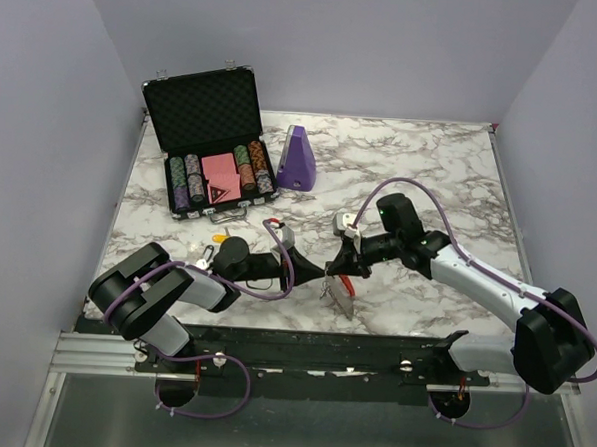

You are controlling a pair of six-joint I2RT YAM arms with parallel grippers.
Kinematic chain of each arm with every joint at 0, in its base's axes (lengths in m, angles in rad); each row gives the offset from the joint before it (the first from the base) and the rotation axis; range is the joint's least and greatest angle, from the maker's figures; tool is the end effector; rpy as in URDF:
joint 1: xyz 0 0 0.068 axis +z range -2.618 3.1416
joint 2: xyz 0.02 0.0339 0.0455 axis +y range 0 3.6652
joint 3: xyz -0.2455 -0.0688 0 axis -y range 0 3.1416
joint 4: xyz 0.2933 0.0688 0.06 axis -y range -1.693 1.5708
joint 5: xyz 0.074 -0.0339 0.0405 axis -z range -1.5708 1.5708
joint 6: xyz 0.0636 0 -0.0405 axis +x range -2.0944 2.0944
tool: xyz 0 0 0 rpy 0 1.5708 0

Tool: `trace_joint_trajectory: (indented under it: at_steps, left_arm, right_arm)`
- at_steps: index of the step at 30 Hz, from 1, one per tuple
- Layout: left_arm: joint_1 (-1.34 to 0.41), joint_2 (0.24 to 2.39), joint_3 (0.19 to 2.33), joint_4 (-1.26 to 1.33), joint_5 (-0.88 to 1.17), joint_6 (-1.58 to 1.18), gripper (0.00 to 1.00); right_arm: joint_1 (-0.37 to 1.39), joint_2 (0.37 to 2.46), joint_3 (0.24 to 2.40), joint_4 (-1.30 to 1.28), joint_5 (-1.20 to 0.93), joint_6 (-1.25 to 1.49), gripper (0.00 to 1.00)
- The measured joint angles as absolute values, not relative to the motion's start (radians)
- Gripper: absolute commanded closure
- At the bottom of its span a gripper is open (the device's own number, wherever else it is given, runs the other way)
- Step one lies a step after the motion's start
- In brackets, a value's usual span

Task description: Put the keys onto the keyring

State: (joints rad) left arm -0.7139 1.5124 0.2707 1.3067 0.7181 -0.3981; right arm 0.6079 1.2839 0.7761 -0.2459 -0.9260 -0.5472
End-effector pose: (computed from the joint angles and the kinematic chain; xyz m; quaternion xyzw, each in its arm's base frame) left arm 0.1834 -0.2142 0.1083 0.3539 0.5919 -0.5646 0.4535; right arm 0.2319 0.2232 0.1820 -0.5969 0.5910 0.4205 0.3428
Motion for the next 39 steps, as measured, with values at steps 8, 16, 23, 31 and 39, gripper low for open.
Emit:
trace_joint_trajectory:
  at_steps: [8, 16, 23, 31, 39]
  left_arm:
    - [-0.715, 1.510, 0.268, 1.301, 0.717, -0.398, 0.72]
    - [-0.698, 1.359, 0.156, 1.303, 0.696, -0.362, 0.40]
    - [-0.703, 1.155, 0.240, 1.172, 0.711, -0.181, 0.27]
    - [-0.783, 1.159, 0.415, 0.835, 0.727, 0.112, 0.26]
    - [-0.843, 1.220, 0.494, 0.575, 0.723, 0.310, 0.27]
  right_arm:
    - [0.610, 1.284, 0.779, -0.271, -0.924, -0.605, 1.00]
    - [0.614, 1.284, 0.841, -0.522, -0.922, -0.922, 1.00]
    - [0.614, 1.285, 0.921, -0.757, -0.922, -1.254, 1.00]
    - [0.616, 1.294, 0.974, -0.935, -0.923, -1.494, 0.99]
    - [0.620, 1.295, 0.977, -0.992, -0.923, -1.554, 0.99]
